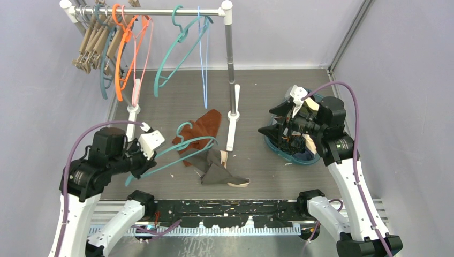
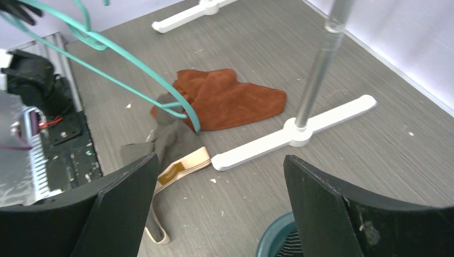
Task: Remove the underwear clipped to the hanger
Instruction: Place the hanger at the clothesline.
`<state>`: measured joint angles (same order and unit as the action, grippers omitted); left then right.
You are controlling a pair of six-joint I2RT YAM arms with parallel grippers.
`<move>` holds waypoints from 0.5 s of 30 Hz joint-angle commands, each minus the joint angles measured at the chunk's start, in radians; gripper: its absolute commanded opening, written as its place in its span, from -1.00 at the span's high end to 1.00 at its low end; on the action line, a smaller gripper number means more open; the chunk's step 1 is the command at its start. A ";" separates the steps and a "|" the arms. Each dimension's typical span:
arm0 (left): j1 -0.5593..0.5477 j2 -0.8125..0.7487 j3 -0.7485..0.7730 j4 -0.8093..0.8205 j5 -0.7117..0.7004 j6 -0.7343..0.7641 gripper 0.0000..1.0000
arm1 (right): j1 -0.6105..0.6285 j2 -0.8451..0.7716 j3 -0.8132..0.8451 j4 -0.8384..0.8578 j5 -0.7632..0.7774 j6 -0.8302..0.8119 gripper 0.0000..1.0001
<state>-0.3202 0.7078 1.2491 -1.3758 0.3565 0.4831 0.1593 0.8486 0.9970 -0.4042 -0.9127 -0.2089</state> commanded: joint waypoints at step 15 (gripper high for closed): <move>0.190 -0.055 0.043 0.121 -0.303 -0.167 0.99 | -0.039 0.014 -0.071 0.182 0.250 0.002 -0.88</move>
<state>-0.1665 0.6575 1.2488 -1.3514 0.0898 0.3775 0.1287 0.8627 0.9562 -0.3119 -0.6884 -0.1879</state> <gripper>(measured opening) 0.114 0.934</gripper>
